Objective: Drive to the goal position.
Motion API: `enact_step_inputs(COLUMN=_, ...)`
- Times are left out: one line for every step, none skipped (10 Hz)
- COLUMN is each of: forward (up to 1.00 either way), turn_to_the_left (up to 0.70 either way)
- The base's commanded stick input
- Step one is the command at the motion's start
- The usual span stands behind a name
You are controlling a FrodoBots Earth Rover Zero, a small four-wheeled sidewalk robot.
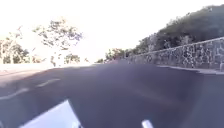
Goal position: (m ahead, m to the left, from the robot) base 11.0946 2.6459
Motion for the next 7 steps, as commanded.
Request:
enact_step_inputs(forward=0.7, turn_to_the_left=0.0)
enact_step_inputs(forward=0.7, turn_to_the_left=0.0)
enact_step_inputs(forward=0.7, turn_to_the_left=0.0)
enact_step_inputs(forward=0.7, turn_to_the_left=0.0)
enact_step_inputs(forward=0.7, turn_to_the_left=0.0)
enact_step_inputs(forward=0.7, turn_to_the_left=0.0)
enact_step_inputs(forward=0.7, turn_to_the_left=0.0)
